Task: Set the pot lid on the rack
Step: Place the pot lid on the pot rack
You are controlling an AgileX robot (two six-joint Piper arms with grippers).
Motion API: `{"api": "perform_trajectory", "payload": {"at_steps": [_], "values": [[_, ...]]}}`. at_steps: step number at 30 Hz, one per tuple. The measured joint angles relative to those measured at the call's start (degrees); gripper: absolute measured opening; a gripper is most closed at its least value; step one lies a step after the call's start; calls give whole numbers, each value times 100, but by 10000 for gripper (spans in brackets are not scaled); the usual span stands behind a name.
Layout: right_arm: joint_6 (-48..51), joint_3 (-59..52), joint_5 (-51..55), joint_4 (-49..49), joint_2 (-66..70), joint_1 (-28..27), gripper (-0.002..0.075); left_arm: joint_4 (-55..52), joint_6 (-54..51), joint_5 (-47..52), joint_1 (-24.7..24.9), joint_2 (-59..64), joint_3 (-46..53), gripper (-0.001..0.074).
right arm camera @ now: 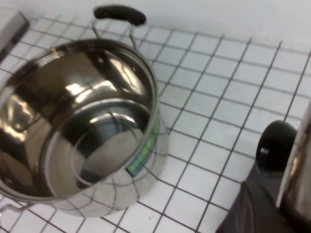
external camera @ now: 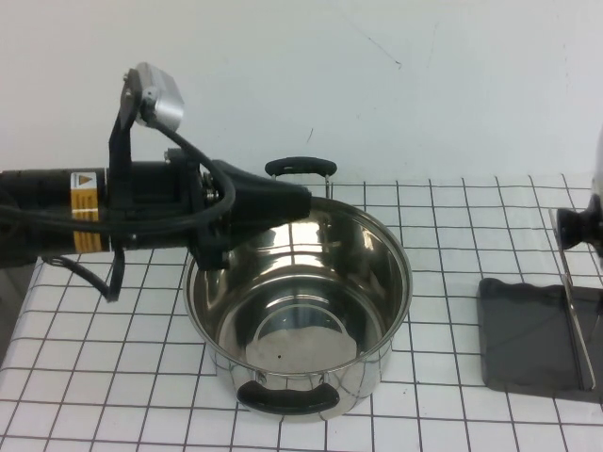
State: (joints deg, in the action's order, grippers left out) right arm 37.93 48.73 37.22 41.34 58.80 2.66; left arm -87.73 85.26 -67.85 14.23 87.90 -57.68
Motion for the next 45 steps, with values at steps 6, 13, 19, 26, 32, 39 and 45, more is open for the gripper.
{"api": "perform_trajectory", "payload": {"at_steps": [6, 13, 19, 26, 32, 39, 45], "values": [[0, 0, -254, -14, 778, 0, 87, -624, 158, 0, -9, 0, 0, 0], [126, 0, -404, 6, 1140, 0, 87, -835, 194, 0, -9, 0, 0, -1], [148, 0, -465, 20, 1190, 0, 192, -894, 194, 139, -9, 0, 0, -1], [148, 0, -412, 22, 1178, 0, 347, -1131, 198, 227, -9, 0, 0, -1], [137, 0, -182, -211, 758, -101, 358, -1358, 480, 544, -9, -26, 0, -1], [77, 13, 107, -450, -243, -513, 358, -1358, 550, 1227, -9, -320, 0, -1], [-178, 13, 522, -986, -972, -634, 353, -1358, 777, 1938, -9, -905, 86, -1]]}}
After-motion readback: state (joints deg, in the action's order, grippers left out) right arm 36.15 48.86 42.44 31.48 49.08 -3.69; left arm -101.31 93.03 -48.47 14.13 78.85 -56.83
